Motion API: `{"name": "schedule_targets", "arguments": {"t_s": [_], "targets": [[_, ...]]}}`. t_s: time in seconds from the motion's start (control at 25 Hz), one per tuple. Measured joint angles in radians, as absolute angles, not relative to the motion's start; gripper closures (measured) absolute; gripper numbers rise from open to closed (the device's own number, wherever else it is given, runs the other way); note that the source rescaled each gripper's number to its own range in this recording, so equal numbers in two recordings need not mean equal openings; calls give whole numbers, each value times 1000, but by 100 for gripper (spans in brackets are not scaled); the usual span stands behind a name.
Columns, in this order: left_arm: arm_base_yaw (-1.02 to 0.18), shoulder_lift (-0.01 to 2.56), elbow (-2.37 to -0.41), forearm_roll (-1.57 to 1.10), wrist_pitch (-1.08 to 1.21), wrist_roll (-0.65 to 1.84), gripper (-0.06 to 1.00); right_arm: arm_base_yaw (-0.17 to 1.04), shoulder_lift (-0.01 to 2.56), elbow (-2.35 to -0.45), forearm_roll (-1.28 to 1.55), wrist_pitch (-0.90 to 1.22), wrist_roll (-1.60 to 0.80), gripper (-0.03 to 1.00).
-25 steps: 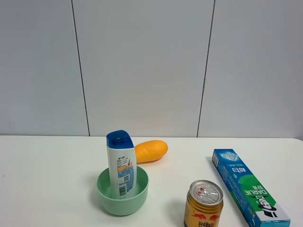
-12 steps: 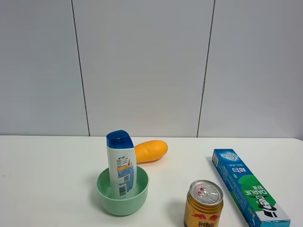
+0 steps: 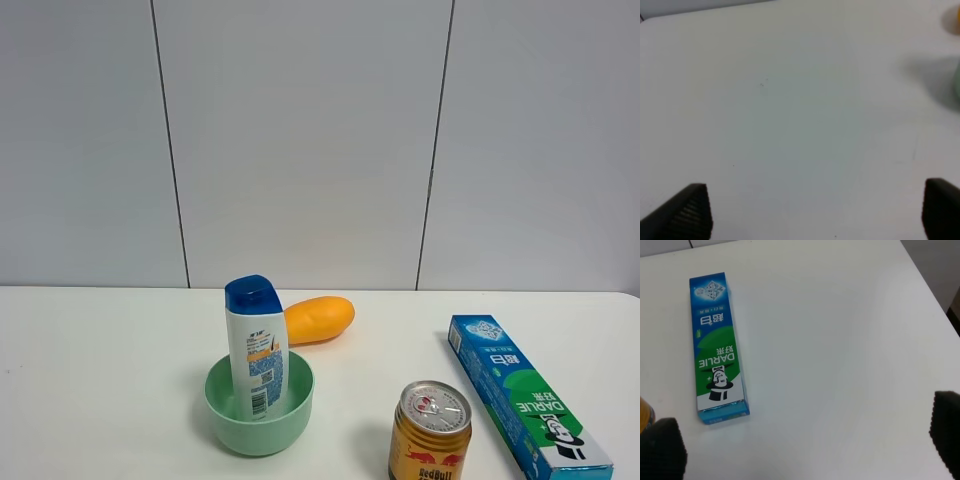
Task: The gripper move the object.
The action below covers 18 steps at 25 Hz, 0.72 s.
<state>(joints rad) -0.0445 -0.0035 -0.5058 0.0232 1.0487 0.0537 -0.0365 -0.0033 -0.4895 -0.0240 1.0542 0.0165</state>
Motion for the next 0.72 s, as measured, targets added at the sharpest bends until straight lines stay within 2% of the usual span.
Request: {"name": "schedule_targets", "arguments": {"t_s": [0.72], "targets": [[-45,-4,-506,22,1049,54,13,-37,-3,-490,-24,1054,17,-3]]}}
